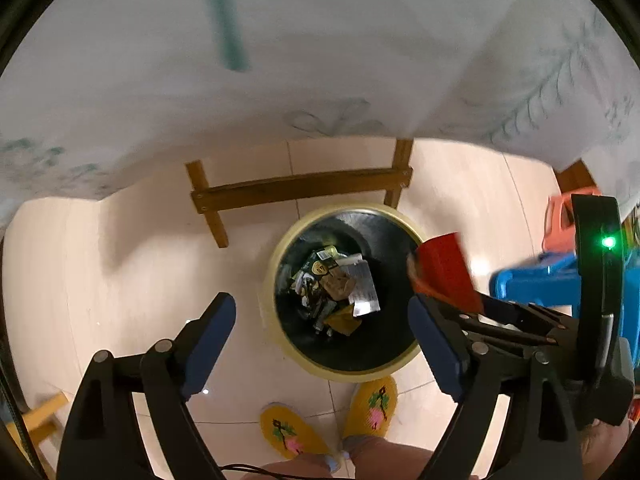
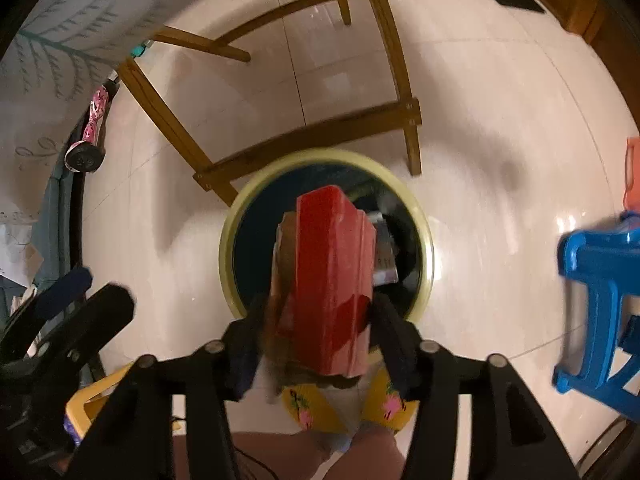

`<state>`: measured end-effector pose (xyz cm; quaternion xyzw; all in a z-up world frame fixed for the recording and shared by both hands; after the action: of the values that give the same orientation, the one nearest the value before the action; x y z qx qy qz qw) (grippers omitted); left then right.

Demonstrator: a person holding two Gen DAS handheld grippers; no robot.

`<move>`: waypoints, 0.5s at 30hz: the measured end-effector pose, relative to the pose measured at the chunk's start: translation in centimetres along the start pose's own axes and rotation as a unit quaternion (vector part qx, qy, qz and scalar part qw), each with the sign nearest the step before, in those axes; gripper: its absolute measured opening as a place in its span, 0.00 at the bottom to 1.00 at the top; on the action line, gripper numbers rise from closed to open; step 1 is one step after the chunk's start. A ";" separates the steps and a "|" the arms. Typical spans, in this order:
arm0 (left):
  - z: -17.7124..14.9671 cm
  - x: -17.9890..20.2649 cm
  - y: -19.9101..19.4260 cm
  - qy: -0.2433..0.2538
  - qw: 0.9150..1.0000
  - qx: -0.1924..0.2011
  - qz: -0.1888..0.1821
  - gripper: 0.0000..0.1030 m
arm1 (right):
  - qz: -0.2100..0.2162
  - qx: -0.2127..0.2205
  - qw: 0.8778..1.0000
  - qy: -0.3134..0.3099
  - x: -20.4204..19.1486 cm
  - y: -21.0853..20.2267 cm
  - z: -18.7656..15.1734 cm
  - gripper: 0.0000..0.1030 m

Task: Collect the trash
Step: 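Carry both held items over the bin and open both tools, then raise both empty tools back toward the table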

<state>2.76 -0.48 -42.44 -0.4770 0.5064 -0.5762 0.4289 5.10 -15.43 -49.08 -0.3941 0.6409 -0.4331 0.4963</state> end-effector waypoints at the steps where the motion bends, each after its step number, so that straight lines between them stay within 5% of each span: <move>1: 0.0 -0.2 -0.4 -0.003 1.000 0.003 -0.001 0.85 | 0.002 0.004 1.000 -0.004 -0.2 -0.2 0.2 0.65; 15: -1.1 0.1 -7.7 0.001 1.000 0.017 0.012 0.94 | 0.002 0.047 0.999 -0.015 -2.2 -6.9 -0.7 0.72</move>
<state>1.53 0.55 -34.82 -0.4629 0.5031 -0.5799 0.4431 5.40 -15.42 -41.78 -0.3754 0.6129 -0.4562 0.5247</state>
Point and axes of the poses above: each gripper's, at about its wrist camera, not at the fingertips, and y roughly the way its jaws point, x to its right, z to its top, the point moved 7 cm from there along y, roughly the way its jaws point, and after that the axes turned 12 degrees about -x, right-handed, at the moved point
